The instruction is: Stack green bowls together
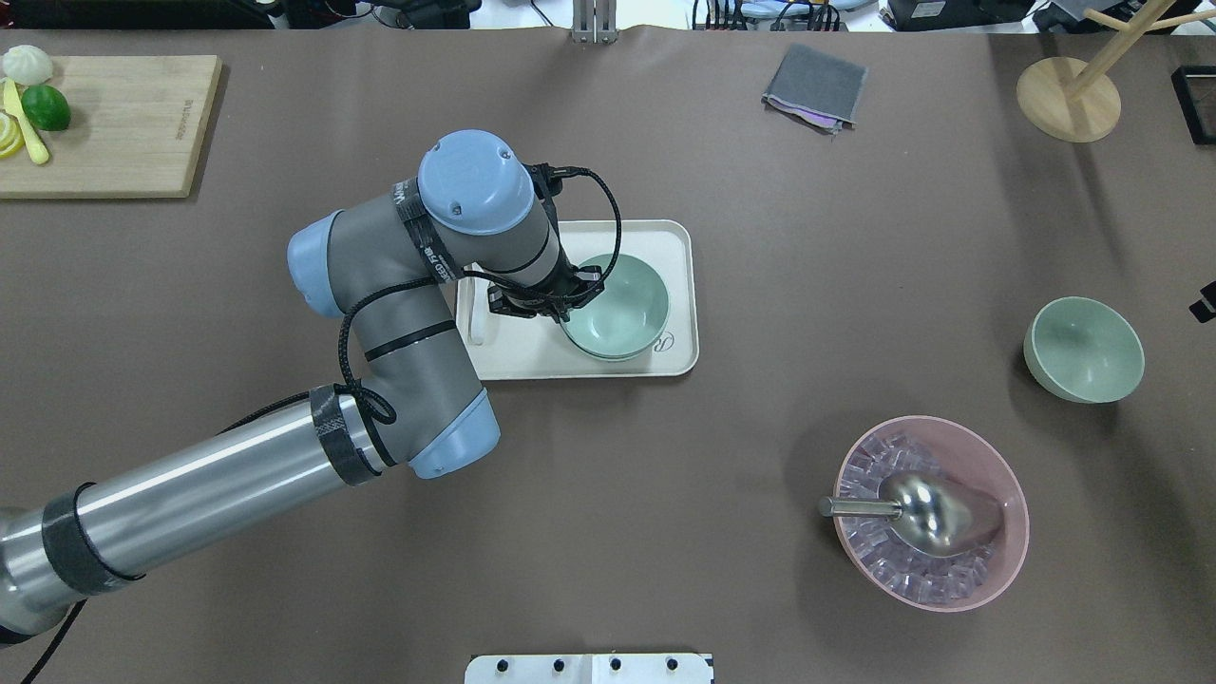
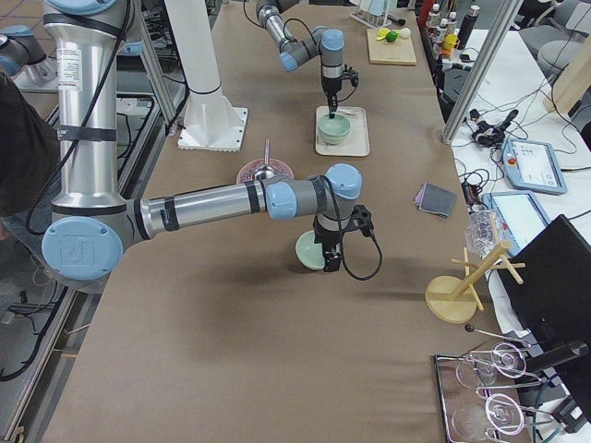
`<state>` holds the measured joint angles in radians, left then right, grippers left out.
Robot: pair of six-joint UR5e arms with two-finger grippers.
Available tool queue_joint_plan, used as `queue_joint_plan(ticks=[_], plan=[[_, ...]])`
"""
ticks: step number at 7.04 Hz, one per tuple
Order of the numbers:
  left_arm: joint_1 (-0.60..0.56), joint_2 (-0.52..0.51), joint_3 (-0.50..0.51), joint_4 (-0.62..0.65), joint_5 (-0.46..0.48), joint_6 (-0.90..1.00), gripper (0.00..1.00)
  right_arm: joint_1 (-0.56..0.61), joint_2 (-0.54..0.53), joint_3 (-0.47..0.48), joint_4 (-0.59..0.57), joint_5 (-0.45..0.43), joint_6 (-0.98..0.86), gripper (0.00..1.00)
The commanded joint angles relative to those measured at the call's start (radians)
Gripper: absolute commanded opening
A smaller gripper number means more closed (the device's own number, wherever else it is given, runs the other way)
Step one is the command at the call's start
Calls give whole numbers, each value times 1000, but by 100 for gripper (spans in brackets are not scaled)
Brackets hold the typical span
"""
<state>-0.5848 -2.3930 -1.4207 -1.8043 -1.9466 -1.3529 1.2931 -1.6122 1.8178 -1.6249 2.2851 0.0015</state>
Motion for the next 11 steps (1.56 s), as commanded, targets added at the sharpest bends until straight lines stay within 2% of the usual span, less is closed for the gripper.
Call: queue_joint_plan(ticks=[1,2,4,5,6,7,8,9,11], plan=[[0,0,-1,-1,-2,3,51,0,0,0,-1,-1,0,100],[0,-2,-3,-1,0,4,97,0,0,0,-1,-1,0,100],[-4,-5,-47,-23,-9,1,98,0,0,-2,-1,0,0,100],[-16,4,-104,-9,-14,6,98,0,0,0,-1,0,0,100],[-47,53,-162,31,-62,14,98,0,14,8,0,0,0,100],[-123,140,-278,121,-140,126,98,0,44,20,0,-4,2,100],[-180,231,-405,257,-156,323,98,0,61,23,2,-6,0,100],[-257,318,-478,346,-158,533,98,0,63,21,0,-6,6,100],[-425,507,-504,350,-163,860,98,-8,46,18,2,-9,139,100]])
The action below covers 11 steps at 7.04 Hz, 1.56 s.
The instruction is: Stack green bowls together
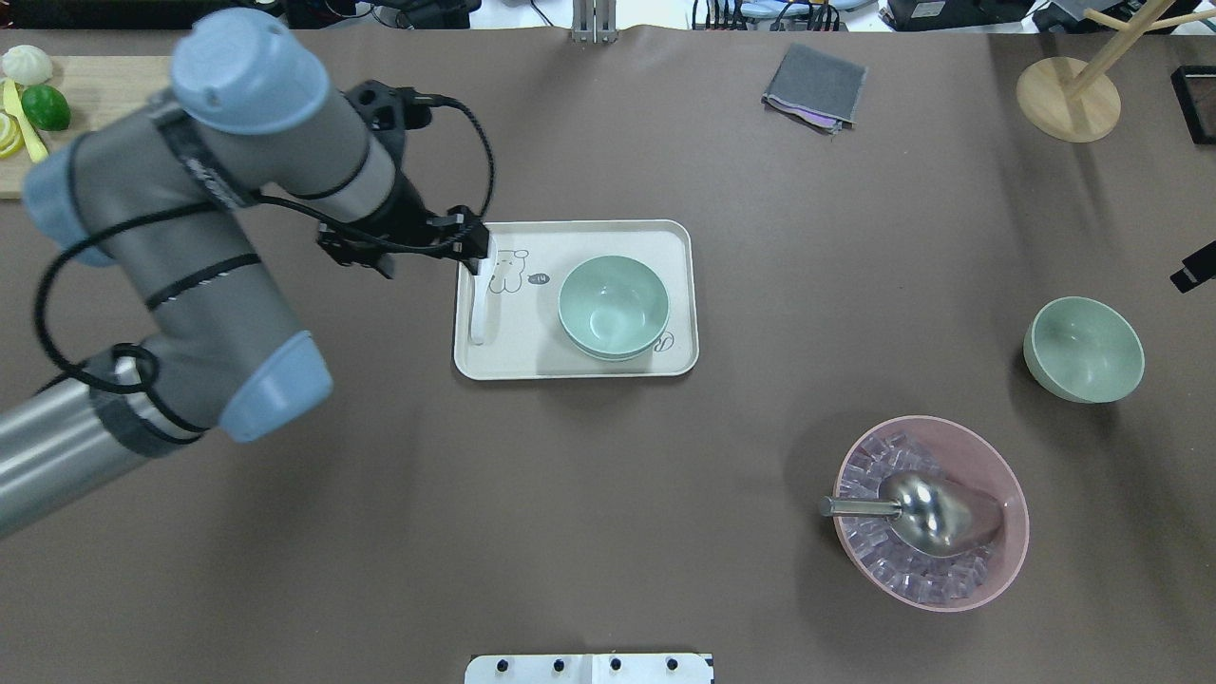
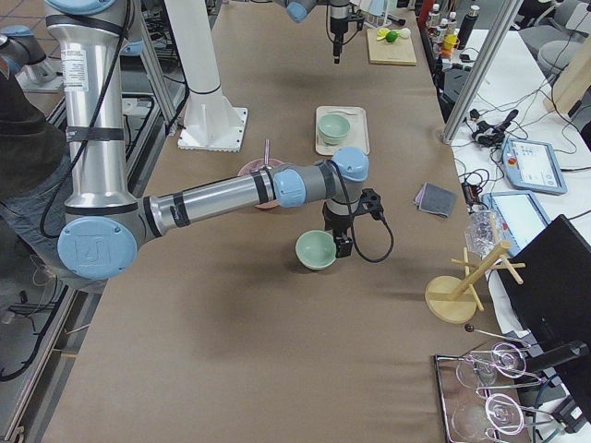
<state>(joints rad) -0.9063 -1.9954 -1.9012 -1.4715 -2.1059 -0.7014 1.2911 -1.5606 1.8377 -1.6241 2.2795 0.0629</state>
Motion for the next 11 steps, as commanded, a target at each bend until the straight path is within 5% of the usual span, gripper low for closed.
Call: queue_joint_plan(ticks=[1,5,8,9,11], plan=[[-196,165,-15,17,-3,378,98,-13,-19,-8,3,-12,81,98],[-344,245,-21,20,-5,571,98,-155,-81,-233,559,-81,475,75],[-347,262,-27,14,-5,571,98,-188,-85,-235,582,-89,515,61],[-347,262,-27,14,-3,571,98,-200,-85,-233,584,-89,515,40],[-347,265,-26,14,-3,571,98,-208,-102,-223,586,-87,512,37]])
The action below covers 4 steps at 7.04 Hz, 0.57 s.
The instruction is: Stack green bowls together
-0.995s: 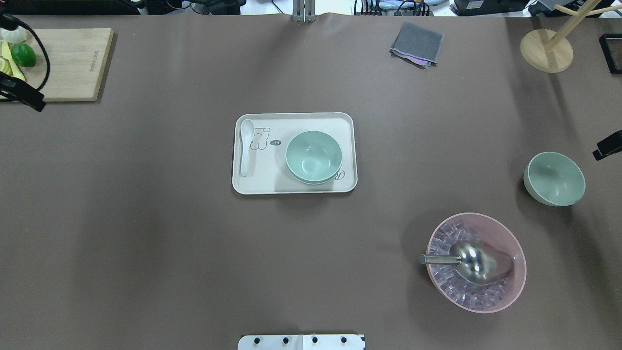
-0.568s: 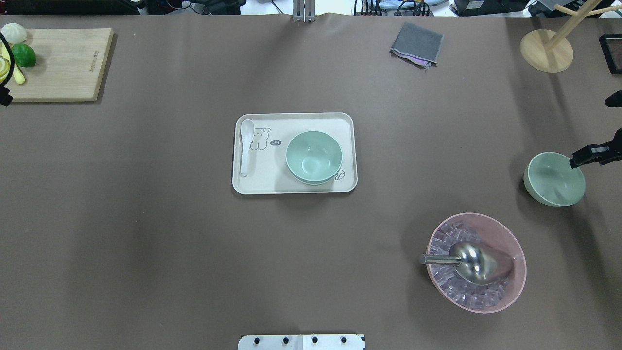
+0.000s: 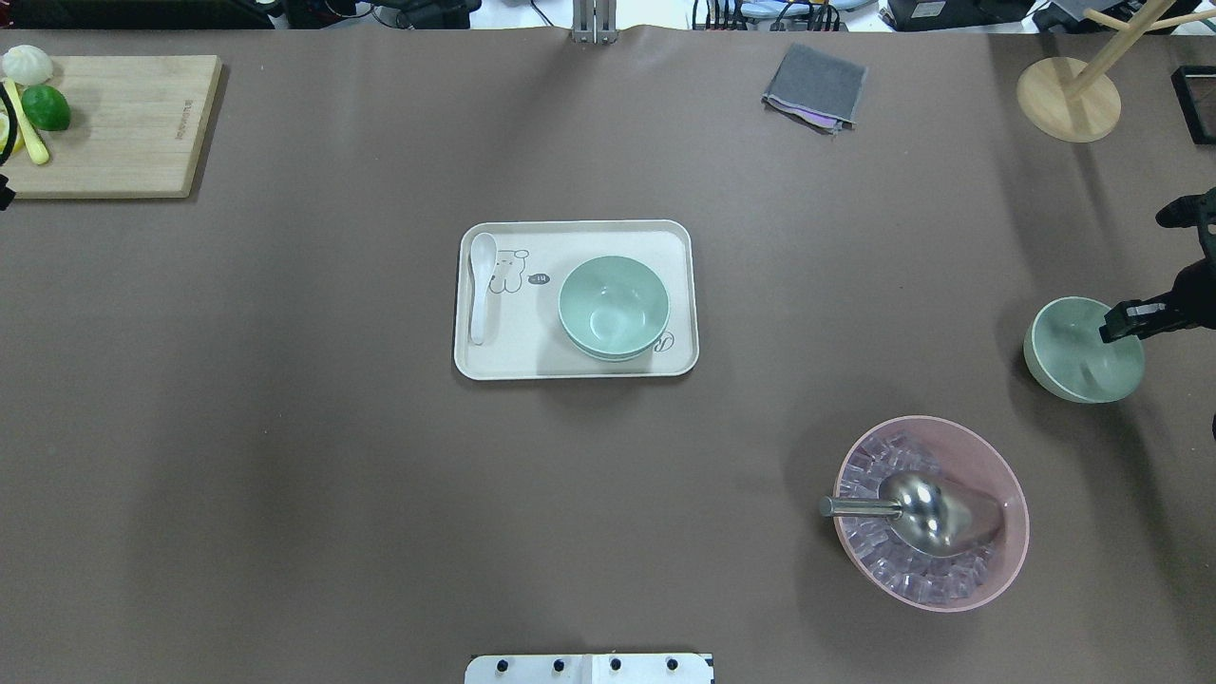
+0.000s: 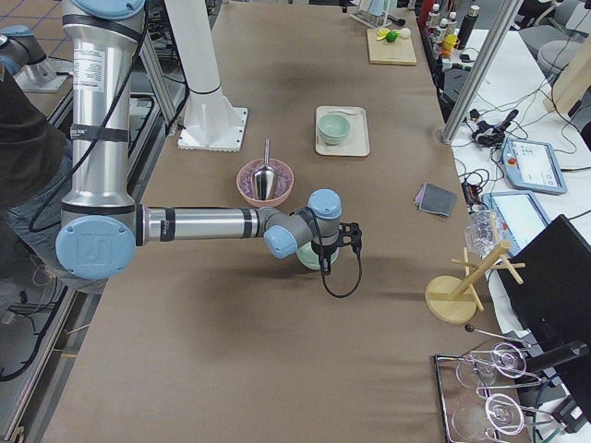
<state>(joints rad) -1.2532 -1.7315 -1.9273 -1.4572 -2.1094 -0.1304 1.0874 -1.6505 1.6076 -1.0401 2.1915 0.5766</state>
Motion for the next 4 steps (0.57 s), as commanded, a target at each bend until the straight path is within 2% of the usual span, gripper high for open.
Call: queue_joint_plan(ticks=[1,4], plan=[[0,3,1,-2,0,-2,98,-1,-15,11,12,1,-1,36],[0,3,2,-2,0,-8,98,-1,-34,20,14,-3,-7,27]])
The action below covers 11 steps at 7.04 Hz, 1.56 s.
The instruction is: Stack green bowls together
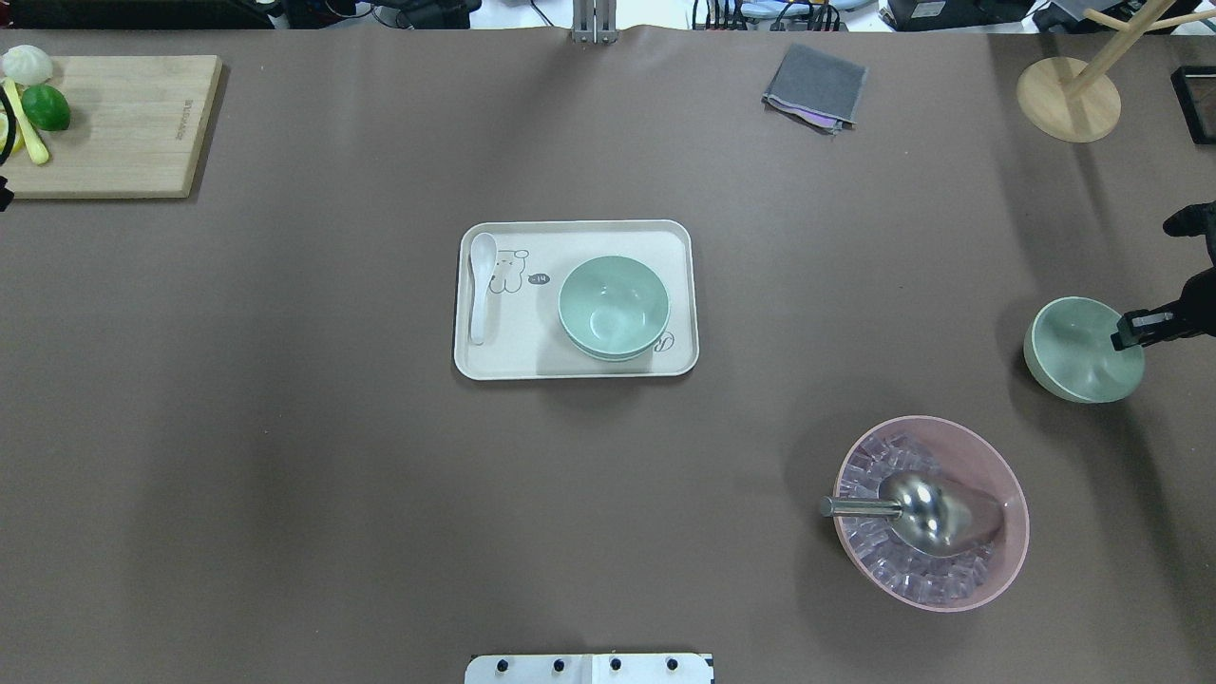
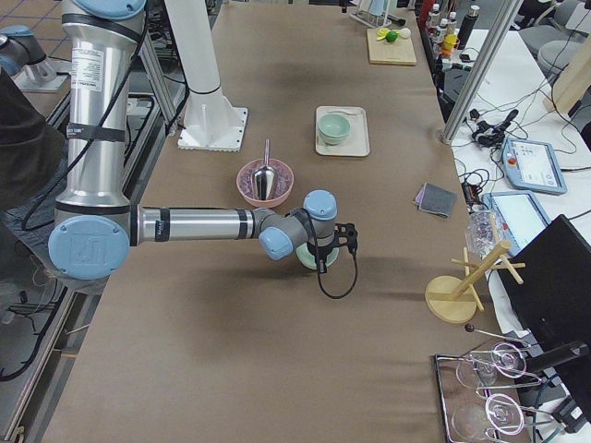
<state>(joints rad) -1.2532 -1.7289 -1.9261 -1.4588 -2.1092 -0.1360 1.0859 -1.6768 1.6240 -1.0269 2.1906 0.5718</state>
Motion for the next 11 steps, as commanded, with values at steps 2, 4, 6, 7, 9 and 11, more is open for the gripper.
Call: queue_joint_plan(ticks=[2,4,6,7,9,11], plan=[[0,0,1,0,0,-2,98,-1,-12,5,1,-6,-1,21],[0,0,-1,-2,-2,-2,98,0,-9,19,-1,-20,-3,0],[-30,0,16,12,-23,4,98,37,9,56,-33,3,5,0],[-78,2,51,17,-79,47,98,60,82,75,-156,12,5,0],[-213,18,142,47,-104,310,98,60,260,135,-429,11,6,0],[-364,64,301,34,-101,549,98,11,441,195,-679,11,73,0]])
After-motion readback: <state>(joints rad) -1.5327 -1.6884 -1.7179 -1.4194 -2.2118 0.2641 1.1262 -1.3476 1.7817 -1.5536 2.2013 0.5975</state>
